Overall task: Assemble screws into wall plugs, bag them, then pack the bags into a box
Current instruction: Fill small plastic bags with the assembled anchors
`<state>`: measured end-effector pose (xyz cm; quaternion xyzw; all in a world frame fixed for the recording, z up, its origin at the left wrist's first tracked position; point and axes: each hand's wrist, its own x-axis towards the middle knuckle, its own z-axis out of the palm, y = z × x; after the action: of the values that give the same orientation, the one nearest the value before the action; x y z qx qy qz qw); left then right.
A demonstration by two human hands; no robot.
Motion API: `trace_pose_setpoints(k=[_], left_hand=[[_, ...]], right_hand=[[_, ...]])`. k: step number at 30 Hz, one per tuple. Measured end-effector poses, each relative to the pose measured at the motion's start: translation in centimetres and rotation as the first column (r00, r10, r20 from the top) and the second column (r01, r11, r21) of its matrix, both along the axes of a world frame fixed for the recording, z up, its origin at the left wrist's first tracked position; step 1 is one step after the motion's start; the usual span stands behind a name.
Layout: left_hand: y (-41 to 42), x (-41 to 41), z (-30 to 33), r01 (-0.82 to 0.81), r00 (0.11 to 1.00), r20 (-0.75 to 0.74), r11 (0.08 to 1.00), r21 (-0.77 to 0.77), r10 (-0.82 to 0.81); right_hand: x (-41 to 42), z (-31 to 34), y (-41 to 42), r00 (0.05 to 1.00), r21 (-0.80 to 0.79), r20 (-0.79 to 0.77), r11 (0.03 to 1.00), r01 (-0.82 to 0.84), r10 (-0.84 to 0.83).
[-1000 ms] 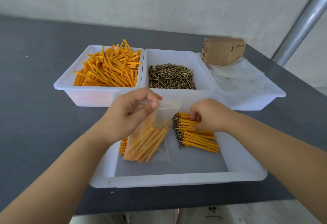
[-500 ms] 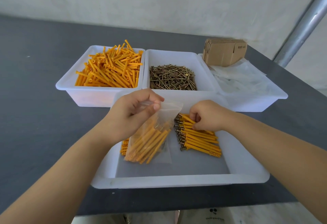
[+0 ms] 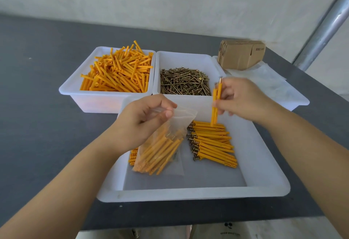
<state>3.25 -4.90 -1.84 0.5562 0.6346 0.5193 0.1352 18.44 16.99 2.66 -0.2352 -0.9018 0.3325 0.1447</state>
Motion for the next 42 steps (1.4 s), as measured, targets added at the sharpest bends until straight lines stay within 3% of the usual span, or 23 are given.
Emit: trace_pose_setpoints(k=[3,6,14,21,25,31,33,35,38,40,42], left_hand=[[0.0,0.1,0.2,0.008,1.0,-0.001,1.0,0.011,-0.008],[-0.1,0.2,0.2,0.021,1.0,0.005,1.0,0.016,-0.021],[-0.2,-0.1,0.2,0.082,0.996,-0.049,0.993,0.086,-0.078],[-0.2,-0.2,0.0,0.077,0.997,0.0,0.99,0.115,-0.078],[-0.1,-0.3,-0.1,0.071,0.997,-0.006,0.991,0.114,-0.071],[-0.2,-0.2,0.0,0.055,0.998,-0.001,0.991,0.124,-0.056],[-0.3,-0.3,-0.1,0.054,0.998,0.003,0.992,0.118,-0.055],[-0.3,-0.4,-0.2,0.032,0.999,0.025,0.993,0.116,-0.035],[-0.4,-0.6,-0.2,-0.075,0.995,0.083,0.971,0.227,0.058],[-0.8,-1.1,-0.2,-0.176,0.97,0.219,0.928,0.328,0.107],[-1.0,-1.3,-0.2,-0.199,0.94,0.33,0.923,0.331,0.084]], right_hand=[[-0.4,2.4,-1.0,0.968,-0.211,-0.25,0.977,-0.034,-0.02],[-1.4,3.6,-2.3,0.939,-0.365,-0.339,0.914,-0.18,0.05],[-4.6,2.4,-5.1,0.944,-0.437,-0.069,0.841,-0.318,0.321],[-3.8,2.8,-4.4,0.952,-0.373,-0.024,0.881,-0.293,0.306],[-3.8,3.0,-4.9,0.917,-0.424,-0.002,0.831,-0.361,0.398],[-4.6,2.9,-5.3,0.868,-0.378,0.078,0.82,-0.43,0.491],[-4.4,2.8,-5.2,0.896,-0.364,0.022,0.839,-0.405,0.443],[-4.1,2.8,-5.0,0.942,-0.327,-0.129,0.883,-0.336,0.311],[-2.9,2.8,-3.5,0.931,-0.327,-0.342,0.913,-0.243,0.126],[-1.9,2.3,-2.0,0.95,-0.259,-0.31,0.958,-0.127,0.042],[-0.8,1.3,-0.9,0.996,-0.018,-0.087,0.999,-0.028,0.026]])
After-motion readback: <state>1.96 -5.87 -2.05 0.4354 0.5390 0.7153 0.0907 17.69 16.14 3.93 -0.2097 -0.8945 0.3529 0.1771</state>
